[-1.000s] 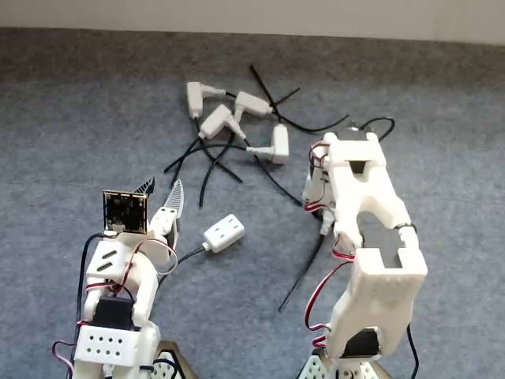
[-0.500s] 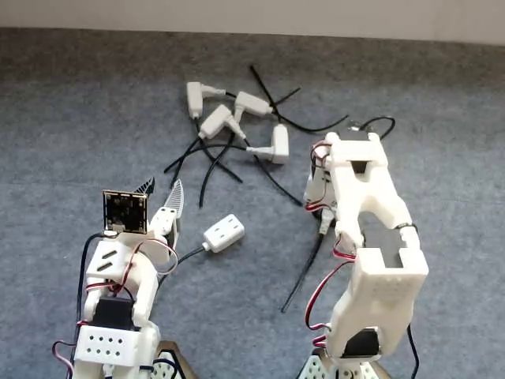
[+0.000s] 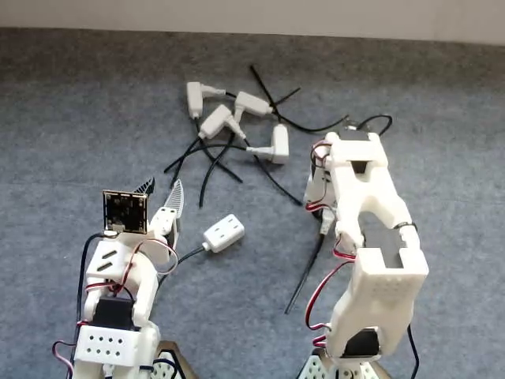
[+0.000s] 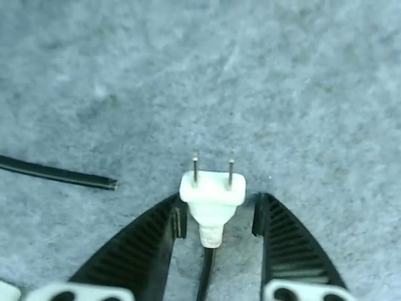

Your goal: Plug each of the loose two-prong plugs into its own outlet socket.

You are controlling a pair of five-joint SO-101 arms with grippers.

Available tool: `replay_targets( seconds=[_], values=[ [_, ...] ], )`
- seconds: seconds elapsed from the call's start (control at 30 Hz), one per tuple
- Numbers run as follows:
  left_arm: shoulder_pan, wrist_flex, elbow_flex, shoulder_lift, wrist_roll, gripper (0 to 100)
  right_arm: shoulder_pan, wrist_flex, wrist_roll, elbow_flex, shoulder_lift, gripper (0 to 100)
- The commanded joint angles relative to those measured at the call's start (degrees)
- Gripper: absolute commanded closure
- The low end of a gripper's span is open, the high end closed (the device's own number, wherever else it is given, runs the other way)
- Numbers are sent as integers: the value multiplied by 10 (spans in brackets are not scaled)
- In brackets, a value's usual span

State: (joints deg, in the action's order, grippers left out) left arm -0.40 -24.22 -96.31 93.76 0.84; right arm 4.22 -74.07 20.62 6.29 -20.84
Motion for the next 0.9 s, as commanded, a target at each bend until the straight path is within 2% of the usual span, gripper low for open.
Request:
replay_targets(
  seconds=[0.0, 0.43, 0.6, 0.8, 0.87],
  values=[
    [5, -2, -13, 7, 0, 842, -3, 6, -38, -14, 4, 808],
    [5, -2, -13, 7, 0, 842, 25, 31, -49, -11, 3, 809],
    [5, -2, -13, 7, 0, 842, 31, 33, -48, -11, 4, 872],
    [5, -2, -13, 7, 0, 842, 29, 29, -51, -10, 3, 875],
    [5, -2, -13, 7, 0, 842, 29, 28, -77, -10, 3, 878]
  ],
)
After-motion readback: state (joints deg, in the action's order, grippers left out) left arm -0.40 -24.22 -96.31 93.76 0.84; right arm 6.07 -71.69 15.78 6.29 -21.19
